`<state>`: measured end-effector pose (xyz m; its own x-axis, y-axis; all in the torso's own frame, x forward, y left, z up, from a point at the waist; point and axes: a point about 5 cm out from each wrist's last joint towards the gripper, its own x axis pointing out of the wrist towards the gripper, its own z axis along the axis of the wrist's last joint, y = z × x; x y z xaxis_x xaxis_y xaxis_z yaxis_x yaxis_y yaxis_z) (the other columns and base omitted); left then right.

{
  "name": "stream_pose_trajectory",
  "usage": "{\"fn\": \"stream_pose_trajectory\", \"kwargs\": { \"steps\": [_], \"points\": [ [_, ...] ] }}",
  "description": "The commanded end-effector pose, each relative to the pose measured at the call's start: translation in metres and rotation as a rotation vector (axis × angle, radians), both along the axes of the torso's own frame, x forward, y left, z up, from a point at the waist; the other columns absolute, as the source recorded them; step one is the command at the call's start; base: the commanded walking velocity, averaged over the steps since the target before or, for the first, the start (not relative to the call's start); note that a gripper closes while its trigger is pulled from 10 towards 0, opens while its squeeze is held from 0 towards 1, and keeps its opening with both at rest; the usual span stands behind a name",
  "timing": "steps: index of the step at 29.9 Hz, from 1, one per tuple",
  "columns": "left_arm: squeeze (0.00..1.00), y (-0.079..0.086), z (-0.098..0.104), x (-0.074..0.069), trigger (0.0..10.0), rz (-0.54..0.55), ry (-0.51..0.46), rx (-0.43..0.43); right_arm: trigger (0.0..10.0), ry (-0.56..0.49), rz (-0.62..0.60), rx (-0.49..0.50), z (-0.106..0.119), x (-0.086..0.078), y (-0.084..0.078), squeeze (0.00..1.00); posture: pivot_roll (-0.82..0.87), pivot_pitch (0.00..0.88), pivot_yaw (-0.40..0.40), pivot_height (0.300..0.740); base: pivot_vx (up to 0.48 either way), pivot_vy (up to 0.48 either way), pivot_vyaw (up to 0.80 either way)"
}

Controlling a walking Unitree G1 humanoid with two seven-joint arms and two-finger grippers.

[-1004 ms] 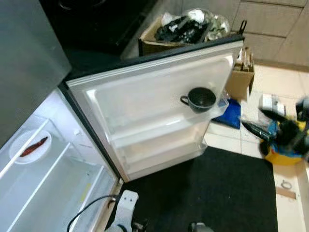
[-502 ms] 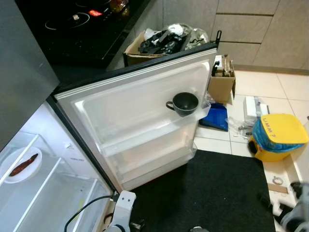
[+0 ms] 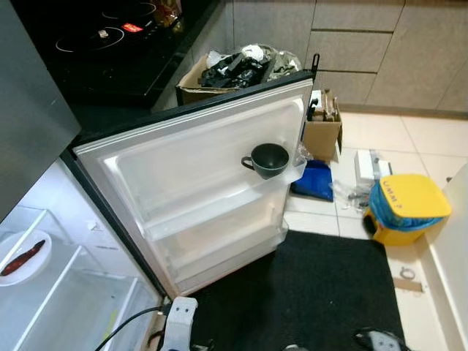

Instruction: Restocking fridge

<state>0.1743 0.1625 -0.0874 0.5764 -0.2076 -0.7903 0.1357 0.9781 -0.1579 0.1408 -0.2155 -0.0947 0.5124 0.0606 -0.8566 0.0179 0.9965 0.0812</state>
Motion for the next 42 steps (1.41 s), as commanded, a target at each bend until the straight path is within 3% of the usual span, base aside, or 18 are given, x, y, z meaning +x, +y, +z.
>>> {"fn": "stream_pose_trajectory", "kwargs": {
  "steps": [1,4,13,24,42],
  "points": [
    [0.0,0.005,-0.004,-0.008,10.0,0.038,0.025,0.004,10.0,0.005,0.082,-0.043,0.0,0.005,0.005,0.0,-0.1,0.092,-0.051,0.74,0.0,-0.255,0.0],
    [0.0,0.009,-0.006,-0.014,10.0,0.07,0.032,0.013,10.0,-0.015,0.247,-0.102,0.005,0.021,0.015,0.0,-0.07,0.09,-0.068,0.74,0.0,-0.256,0.0],
    [0.0,0.017,-0.012,-0.032,10.0,0.137,0.069,0.006,10.0,-0.053,0.322,-0.113,0.013,0.044,0.029,0.0,0.02,0.09,-0.105,0.74,0.0,-0.361,0.0],
    [0.0,0.02,-0.013,-0.035,10.0,0.159,0.072,0.008,10.0,-0.034,0.333,-0.14,0.013,0.043,0.023,0.0,0.03,0.083,-0.108,0.74,0.0,-0.443,0.0],
    [0.0,0.021,-0.01,-0.029,10.0,0.096,0.063,0.021,10.0,-0.005,0.305,-0.146,0.009,0.032,0.016,0.0,0.0,0.082,-0.069,0.74,0.0,-0.443,0.77]
  ]
}}
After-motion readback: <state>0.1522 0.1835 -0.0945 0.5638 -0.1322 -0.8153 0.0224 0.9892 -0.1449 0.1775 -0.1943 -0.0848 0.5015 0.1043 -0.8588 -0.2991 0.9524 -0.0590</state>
